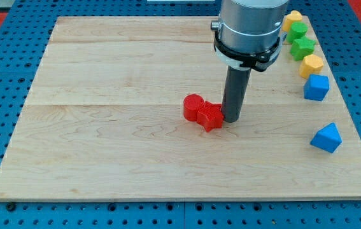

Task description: Move the blue cube down a bit

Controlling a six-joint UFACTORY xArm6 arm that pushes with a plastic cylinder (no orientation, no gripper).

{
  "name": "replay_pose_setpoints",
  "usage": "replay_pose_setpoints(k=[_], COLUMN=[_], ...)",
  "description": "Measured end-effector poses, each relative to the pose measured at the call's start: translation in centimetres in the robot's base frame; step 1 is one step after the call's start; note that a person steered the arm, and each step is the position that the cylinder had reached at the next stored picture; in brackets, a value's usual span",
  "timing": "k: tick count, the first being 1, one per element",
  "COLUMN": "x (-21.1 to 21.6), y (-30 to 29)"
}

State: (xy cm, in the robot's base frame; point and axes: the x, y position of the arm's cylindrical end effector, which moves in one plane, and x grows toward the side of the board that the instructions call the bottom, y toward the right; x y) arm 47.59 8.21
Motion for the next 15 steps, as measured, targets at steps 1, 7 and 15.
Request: replay_pose_setpoints(k=[1, 7, 15], x=[-1.0, -5.8, -9.9], y=[2.0, 21.4, 17.4])
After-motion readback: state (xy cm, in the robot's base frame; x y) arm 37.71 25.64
